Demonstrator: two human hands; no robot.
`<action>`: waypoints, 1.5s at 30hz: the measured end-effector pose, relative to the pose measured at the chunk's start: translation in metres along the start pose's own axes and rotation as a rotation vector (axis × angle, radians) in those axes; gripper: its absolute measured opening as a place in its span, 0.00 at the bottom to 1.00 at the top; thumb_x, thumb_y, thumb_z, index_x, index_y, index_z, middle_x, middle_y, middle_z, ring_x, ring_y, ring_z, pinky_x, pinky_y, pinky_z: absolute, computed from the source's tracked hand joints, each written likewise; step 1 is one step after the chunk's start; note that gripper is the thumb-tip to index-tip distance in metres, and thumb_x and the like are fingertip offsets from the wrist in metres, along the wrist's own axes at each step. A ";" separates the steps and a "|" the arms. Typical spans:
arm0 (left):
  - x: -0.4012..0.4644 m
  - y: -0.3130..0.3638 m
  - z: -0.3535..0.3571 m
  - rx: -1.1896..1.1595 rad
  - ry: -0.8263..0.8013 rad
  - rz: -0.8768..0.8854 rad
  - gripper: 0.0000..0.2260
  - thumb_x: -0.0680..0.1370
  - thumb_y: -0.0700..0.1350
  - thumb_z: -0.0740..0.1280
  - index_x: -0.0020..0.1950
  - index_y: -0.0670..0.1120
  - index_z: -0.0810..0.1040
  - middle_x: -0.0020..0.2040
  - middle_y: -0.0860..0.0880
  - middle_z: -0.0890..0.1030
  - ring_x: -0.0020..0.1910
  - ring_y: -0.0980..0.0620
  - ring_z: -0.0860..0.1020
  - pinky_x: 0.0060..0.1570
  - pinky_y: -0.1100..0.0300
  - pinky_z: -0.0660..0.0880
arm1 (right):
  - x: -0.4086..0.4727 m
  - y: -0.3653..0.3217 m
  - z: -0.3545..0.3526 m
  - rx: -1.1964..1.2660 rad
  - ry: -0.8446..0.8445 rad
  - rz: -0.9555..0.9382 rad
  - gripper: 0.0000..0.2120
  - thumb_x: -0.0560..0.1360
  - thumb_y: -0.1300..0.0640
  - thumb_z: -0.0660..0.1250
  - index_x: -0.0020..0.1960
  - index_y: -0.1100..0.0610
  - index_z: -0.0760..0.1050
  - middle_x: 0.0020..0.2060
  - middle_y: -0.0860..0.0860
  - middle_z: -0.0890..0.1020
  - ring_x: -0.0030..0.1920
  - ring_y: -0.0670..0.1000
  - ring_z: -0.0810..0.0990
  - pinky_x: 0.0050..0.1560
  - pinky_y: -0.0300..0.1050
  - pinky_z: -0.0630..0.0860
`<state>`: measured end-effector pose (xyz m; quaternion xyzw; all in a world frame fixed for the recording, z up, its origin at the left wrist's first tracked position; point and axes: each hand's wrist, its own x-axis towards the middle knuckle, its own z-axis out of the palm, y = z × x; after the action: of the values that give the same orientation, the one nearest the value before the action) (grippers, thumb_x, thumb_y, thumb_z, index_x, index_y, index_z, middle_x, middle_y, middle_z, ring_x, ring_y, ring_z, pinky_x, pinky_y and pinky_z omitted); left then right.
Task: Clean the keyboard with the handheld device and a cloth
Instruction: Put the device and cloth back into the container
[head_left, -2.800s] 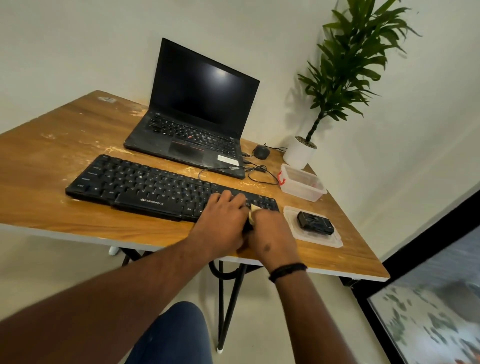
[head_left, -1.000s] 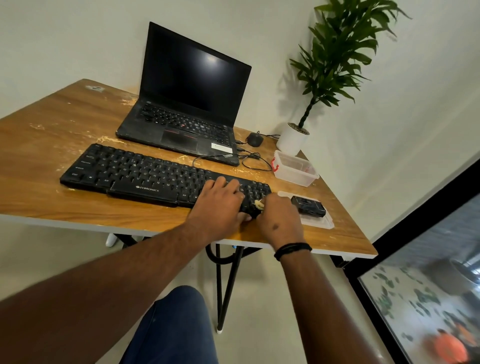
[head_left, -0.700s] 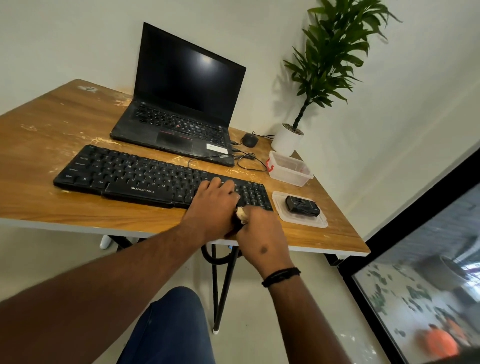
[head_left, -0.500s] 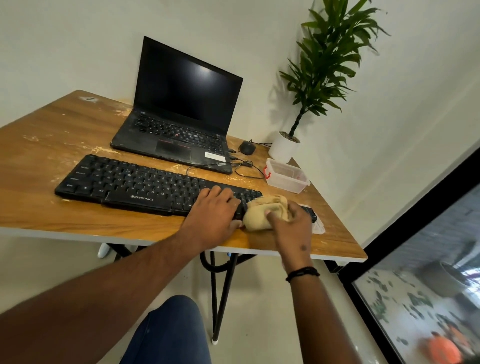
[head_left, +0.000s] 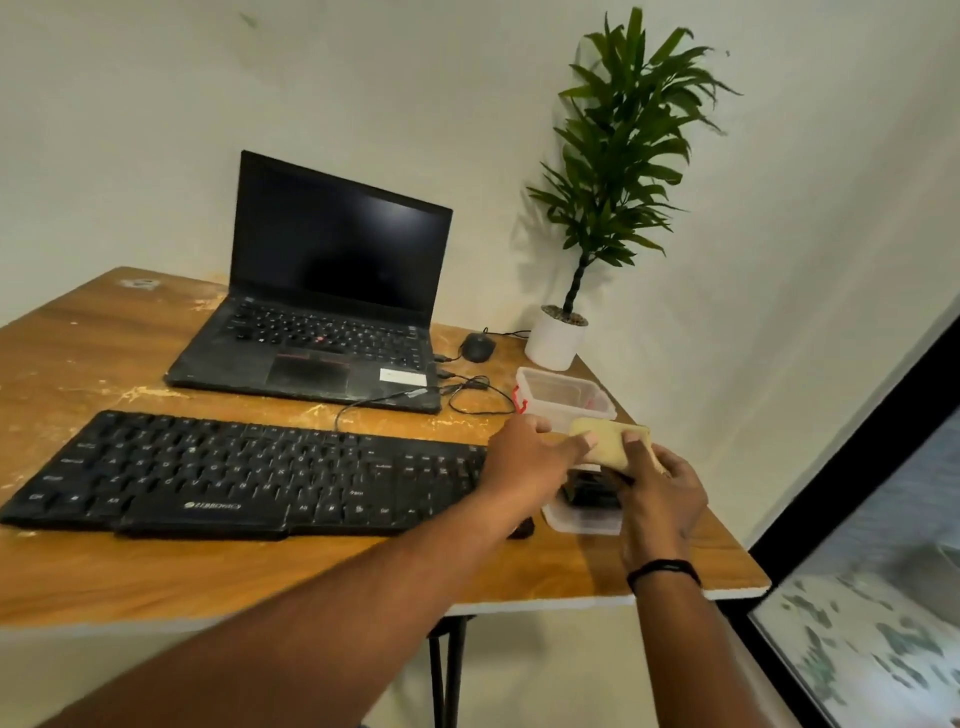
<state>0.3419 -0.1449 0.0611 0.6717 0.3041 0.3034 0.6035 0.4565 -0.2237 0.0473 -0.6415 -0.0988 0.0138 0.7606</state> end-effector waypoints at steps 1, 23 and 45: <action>0.011 0.002 0.008 -0.061 -0.001 -0.069 0.24 0.77 0.50 0.75 0.69 0.44 0.73 0.56 0.46 0.83 0.41 0.54 0.85 0.37 0.63 0.81 | 0.001 0.001 0.002 -0.076 0.009 -0.058 0.15 0.73 0.53 0.75 0.55 0.59 0.78 0.50 0.52 0.80 0.48 0.51 0.80 0.36 0.34 0.76; 0.048 -0.026 0.026 0.450 0.026 0.082 0.22 0.70 0.55 0.79 0.56 0.47 0.76 0.46 0.49 0.83 0.41 0.47 0.83 0.41 0.48 0.84 | 0.034 0.055 -0.011 -0.465 0.194 -0.212 0.15 0.78 0.45 0.65 0.54 0.56 0.80 0.53 0.52 0.82 0.56 0.55 0.77 0.57 0.52 0.78; -0.107 -0.082 -0.252 0.927 0.337 0.417 0.13 0.75 0.60 0.68 0.57 0.58 0.82 0.54 0.61 0.80 0.55 0.58 0.73 0.57 0.51 0.72 | -0.170 0.020 0.083 -0.602 -0.684 -0.937 0.15 0.76 0.46 0.61 0.53 0.54 0.79 0.50 0.48 0.78 0.54 0.50 0.72 0.57 0.47 0.71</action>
<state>0.0757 -0.0624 -0.0030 0.8559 0.3590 0.3546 0.1131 0.2783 -0.1645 0.0179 -0.6748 -0.6040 -0.1442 0.3988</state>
